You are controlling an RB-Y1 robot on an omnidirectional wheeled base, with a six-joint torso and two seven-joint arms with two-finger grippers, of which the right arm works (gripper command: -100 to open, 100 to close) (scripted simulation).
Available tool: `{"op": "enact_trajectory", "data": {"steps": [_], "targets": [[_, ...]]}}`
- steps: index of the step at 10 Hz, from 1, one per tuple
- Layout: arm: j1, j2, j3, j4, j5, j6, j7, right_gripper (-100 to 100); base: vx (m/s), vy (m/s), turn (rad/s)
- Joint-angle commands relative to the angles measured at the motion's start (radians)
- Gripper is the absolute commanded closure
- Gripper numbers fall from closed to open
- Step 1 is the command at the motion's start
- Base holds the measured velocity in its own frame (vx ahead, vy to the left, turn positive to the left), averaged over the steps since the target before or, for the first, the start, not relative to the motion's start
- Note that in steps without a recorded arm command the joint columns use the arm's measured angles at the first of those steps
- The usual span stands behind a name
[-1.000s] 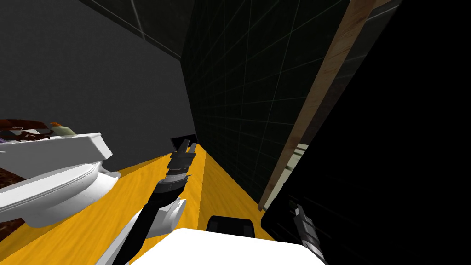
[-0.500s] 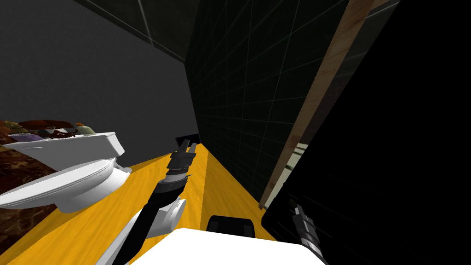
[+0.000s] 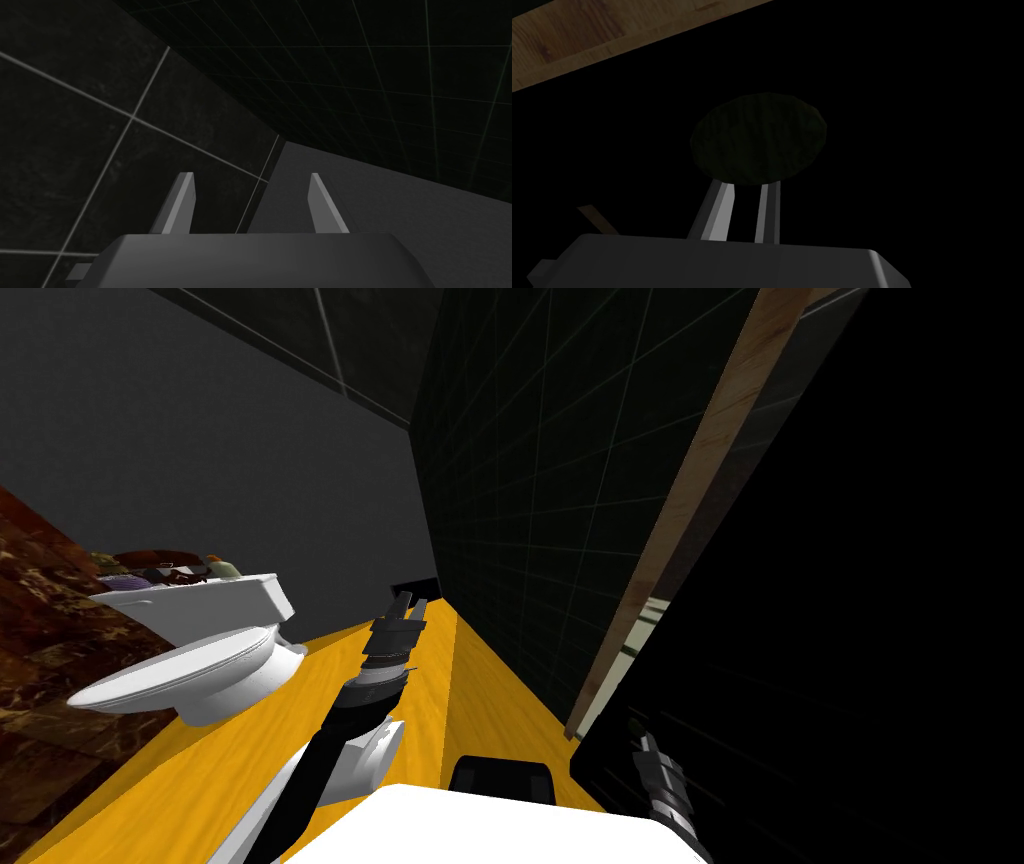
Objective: Pull the door open
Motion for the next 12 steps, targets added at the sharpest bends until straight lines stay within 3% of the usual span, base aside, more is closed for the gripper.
{"op": "enact_trajectory", "data": {"steps": [1,6,7,12], "targets": [[-0.022,0.002,0.011,-0.003,-0.013,-0.004,-0.050,100,-0.071,-0.007,0.097],[-0.036,0.000,0.016,0.002,-0.037,0.002,-0.152,100,-0.049,0.002,0.049],[-0.017,0.004,0.024,-0.001,-0.063,0.006,-0.182,-100,-0.059,-0.018,0.025],[-0.012,0.012,0.062,-0.035,-0.121,-0.004,-0.295,-100,-0.084,0.005,0.044]]}}
